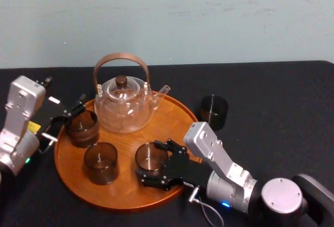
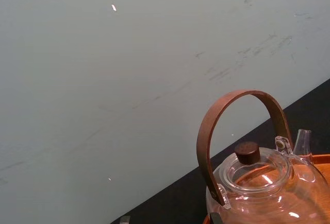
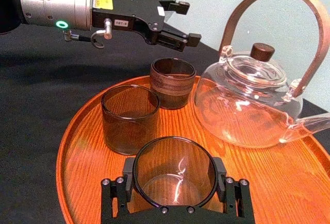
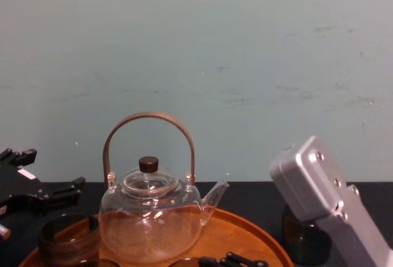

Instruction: Pick up the glass from the table and place it on the tray.

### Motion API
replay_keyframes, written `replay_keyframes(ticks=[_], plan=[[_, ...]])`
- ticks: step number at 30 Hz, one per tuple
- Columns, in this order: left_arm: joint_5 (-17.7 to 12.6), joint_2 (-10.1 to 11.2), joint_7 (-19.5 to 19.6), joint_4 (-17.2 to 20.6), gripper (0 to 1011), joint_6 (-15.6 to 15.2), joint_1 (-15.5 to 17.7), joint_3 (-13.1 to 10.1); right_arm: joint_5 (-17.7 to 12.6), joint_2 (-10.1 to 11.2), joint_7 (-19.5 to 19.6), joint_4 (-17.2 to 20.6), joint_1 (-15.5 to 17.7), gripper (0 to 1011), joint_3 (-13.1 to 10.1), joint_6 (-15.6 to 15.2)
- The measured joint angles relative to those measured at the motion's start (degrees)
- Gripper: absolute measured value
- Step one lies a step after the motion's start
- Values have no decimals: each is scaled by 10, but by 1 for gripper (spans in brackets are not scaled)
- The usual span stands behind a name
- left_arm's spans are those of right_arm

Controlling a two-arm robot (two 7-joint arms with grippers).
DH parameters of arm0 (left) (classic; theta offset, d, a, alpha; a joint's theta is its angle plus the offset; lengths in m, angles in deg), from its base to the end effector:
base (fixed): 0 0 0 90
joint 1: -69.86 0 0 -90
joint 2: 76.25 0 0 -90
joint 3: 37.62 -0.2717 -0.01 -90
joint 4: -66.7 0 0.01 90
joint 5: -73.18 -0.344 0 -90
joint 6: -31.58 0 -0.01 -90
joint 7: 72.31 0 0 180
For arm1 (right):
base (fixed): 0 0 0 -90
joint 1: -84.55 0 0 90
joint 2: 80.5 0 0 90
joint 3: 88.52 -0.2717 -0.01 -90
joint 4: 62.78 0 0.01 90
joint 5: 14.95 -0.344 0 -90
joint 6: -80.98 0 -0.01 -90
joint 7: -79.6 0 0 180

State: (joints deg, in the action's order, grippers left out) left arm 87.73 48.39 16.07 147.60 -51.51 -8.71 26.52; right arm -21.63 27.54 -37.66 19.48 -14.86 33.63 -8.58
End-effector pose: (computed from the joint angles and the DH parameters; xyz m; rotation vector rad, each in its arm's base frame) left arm 0.3884 0.0629 -0.2943 0.3043 -0.2850 1.2480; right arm 0.3611 0.0799 -0.3175 -0.2742 -0.0711 -0.5884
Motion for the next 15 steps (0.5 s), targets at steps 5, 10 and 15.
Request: replay_keyframes(ticks=[5, 10, 15], plan=[[0, 0, 0, 0, 1001, 0, 0, 0, 0, -1, -1, -4, -3, 908, 3, 0], [0, 0, 0, 0, 1001, 0, 0, 0, -1, -3, -3, -11, -6, 908, 4, -1], [0, 0, 0, 0, 1001, 0, 0, 0, -5, -5, -4, -15, -8, 908, 5, -5]])
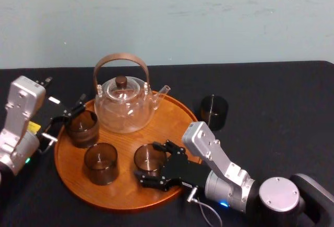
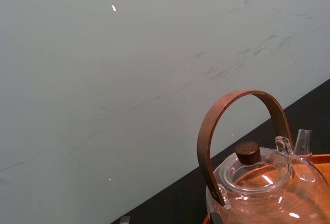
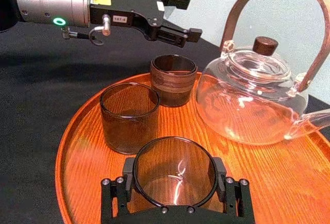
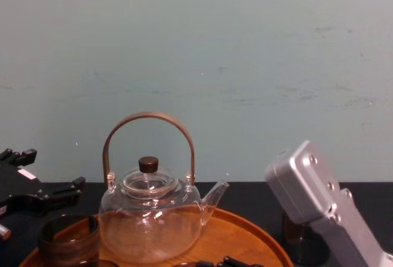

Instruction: Pick up the glass from the table and place it on the tray.

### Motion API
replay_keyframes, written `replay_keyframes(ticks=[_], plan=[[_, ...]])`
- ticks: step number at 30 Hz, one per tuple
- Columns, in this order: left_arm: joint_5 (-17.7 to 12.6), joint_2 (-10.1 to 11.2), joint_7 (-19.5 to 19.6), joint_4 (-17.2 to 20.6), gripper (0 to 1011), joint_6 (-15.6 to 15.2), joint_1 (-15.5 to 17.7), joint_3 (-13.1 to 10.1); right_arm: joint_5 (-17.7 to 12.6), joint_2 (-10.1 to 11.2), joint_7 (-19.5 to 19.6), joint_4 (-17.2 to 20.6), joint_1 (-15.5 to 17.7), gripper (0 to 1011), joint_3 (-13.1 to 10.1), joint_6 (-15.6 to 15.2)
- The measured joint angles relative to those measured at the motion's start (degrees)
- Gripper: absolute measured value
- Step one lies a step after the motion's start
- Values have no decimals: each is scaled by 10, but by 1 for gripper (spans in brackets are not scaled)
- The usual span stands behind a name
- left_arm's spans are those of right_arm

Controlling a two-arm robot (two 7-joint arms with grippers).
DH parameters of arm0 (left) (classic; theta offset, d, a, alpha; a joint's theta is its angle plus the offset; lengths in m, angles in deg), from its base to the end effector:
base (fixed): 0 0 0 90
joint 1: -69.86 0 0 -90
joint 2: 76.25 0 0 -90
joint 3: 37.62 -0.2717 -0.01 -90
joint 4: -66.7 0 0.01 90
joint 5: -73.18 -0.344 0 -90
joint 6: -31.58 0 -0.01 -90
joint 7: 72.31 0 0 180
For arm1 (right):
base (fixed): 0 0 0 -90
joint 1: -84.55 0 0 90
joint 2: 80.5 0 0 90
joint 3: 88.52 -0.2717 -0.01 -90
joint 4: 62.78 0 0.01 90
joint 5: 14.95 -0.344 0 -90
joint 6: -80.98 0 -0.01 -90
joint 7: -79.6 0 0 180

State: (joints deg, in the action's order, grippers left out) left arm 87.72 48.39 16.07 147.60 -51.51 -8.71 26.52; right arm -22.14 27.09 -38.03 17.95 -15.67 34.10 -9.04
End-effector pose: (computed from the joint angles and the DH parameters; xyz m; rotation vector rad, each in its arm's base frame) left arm 0.3884 0.0629 -0.2943 0.3044 -0.2851 1.2479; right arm 0.3642 0.0815 -0.3215 -0.2830 -0.0505 -0.5824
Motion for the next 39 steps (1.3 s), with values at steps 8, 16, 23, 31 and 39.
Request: replay_keyframes(ticks=[8, 16, 23, 31, 39], plan=[[0, 0, 0, 0, 1001, 0, 0, 0, -1, 0, 0, 0, 0, 908, -1, -3], [0, 0, 0, 0, 1001, 0, 0, 0, 1, 1, 0, 0, 1, 941, -1, -4], [0, 0, 0, 0, 1002, 0, 0, 0, 2, 1, 0, 0, 1, 1002, -1, -4], [0, 0, 0, 0, 1002, 0, 0, 0, -6, 9, 0, 17, 9, 1003, -9, 15], [0, 0, 0, 0, 1001, 0, 0, 0, -13, 19, 1, 37, 19, 1002, -17, 31]])
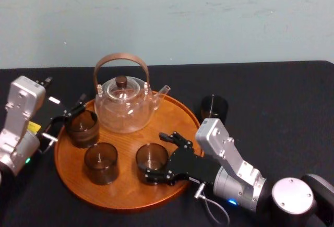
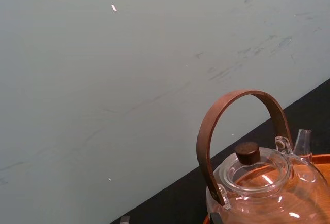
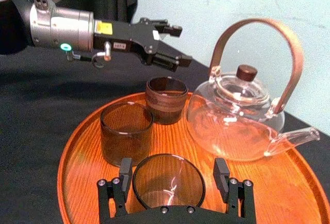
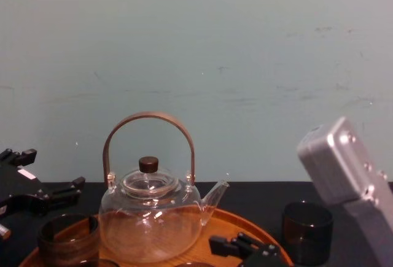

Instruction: Pick up the glass from the table and place it on the tray.

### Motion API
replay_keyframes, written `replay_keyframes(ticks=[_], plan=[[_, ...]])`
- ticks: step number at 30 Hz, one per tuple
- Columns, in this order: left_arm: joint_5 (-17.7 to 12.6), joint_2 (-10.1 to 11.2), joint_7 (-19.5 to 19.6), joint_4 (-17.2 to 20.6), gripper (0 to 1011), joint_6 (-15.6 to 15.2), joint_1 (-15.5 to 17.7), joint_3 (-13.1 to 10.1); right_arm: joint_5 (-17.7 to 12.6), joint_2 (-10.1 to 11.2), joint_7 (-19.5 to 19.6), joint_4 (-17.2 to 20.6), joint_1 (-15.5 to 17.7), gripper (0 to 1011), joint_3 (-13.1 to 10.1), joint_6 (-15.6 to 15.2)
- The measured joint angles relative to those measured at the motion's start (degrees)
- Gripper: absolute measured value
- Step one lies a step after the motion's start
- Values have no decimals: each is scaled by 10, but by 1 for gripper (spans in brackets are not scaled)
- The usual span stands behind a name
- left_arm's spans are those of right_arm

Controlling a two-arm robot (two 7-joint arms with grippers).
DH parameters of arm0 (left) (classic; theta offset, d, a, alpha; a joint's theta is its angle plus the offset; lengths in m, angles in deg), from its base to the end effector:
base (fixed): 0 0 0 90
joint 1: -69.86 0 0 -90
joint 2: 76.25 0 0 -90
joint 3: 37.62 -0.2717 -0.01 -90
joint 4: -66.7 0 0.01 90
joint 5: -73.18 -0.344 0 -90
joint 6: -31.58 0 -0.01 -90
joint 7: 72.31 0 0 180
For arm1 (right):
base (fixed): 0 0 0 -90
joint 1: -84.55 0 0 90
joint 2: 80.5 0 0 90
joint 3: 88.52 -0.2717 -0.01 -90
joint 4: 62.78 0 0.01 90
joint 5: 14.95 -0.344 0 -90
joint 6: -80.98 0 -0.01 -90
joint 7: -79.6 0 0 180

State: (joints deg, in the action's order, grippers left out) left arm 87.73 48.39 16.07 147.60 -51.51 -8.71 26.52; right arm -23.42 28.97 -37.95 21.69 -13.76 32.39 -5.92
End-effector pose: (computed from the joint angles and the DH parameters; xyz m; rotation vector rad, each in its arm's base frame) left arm 0.3884 0.0629 -0.2943 0.3043 -0.2850 1.2480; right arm 0.3588 0.0699 -0.3105 -0.2166 -0.0987 -0.5948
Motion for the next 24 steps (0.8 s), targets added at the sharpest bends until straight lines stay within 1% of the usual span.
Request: replay_keyframes(ticks=[7, 14, 17, 24], plan=[[0, 0, 0, 0, 1001, 0, 0, 0, -14, 9, -3, 21, 11, 1002, -9, 14], [0, 0, 0, 0, 1001, 0, 0, 0, -41, 25, -14, 47, 31, 1003, -24, 40], [0, 0, 0, 0, 1001, 0, 0, 0, -54, 38, -16, 65, 47, 1002, -35, 54], [0, 0, 0, 0, 1002, 0, 0, 0, -69, 58, -8, 89, 77, 1003, -61, 69]])
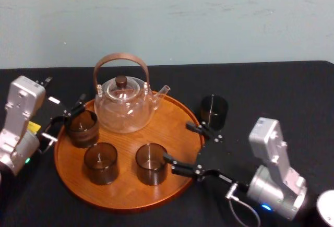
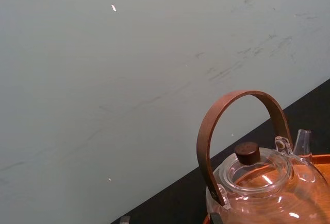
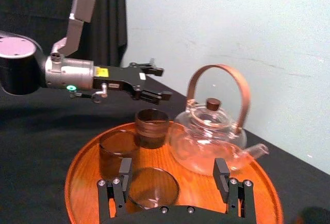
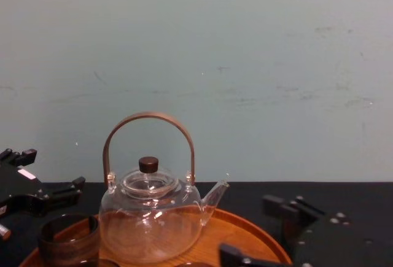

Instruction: Pick up the glass from the table and place it on the tray.

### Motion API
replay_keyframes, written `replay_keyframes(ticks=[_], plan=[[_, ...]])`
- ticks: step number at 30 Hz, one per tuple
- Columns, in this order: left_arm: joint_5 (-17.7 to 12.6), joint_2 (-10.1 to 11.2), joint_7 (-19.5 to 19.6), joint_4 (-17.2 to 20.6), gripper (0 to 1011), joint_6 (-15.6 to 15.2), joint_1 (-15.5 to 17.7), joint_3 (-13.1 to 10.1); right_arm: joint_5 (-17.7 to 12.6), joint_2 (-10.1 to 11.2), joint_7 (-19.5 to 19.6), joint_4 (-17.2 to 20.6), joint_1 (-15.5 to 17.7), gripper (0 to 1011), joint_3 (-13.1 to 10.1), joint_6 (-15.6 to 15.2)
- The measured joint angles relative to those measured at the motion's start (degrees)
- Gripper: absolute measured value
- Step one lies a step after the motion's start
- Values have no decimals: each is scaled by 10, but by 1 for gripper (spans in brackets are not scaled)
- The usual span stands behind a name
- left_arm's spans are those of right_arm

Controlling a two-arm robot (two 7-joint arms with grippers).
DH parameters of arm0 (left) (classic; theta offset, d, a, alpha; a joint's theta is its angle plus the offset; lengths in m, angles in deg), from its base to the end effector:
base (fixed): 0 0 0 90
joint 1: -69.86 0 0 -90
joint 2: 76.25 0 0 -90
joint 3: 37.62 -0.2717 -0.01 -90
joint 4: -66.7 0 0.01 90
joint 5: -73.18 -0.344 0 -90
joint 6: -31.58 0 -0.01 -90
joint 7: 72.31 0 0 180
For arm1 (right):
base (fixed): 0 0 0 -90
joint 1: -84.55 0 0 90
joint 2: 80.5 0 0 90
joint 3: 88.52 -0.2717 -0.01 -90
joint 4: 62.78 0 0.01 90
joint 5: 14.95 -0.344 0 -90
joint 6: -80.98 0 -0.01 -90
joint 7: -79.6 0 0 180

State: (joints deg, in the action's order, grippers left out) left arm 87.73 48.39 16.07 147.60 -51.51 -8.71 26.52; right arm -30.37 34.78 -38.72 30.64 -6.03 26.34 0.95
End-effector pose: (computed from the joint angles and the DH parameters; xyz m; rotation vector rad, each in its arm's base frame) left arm 0.3884 0.0629 -0.2943 0.3043 -0.2850 1.2480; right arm 0.3332 0.0273 -0.2959 -0.0607 -0.1362 -0.6357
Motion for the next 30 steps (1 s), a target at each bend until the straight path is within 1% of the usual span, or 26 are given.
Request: replay_keyframes(ticks=[4, 12, 21, 30], plan=[[0, 0, 0, 0, 1001, 0, 0, 0, -8, 12, 8, 11, 21, 1002, -19, 7], [0, 0, 0, 0, 1001, 0, 0, 0, -14, 21, 24, 19, 49, 1002, -50, 16], [0, 0, 0, 0, 1001, 0, 0, 0, -8, 20, 48, 17, 75, 1002, -82, 20], [0, 0, 0, 0, 1001, 0, 0, 0, -9, 11, 54, 6, 89, 1002, -108, 20]])
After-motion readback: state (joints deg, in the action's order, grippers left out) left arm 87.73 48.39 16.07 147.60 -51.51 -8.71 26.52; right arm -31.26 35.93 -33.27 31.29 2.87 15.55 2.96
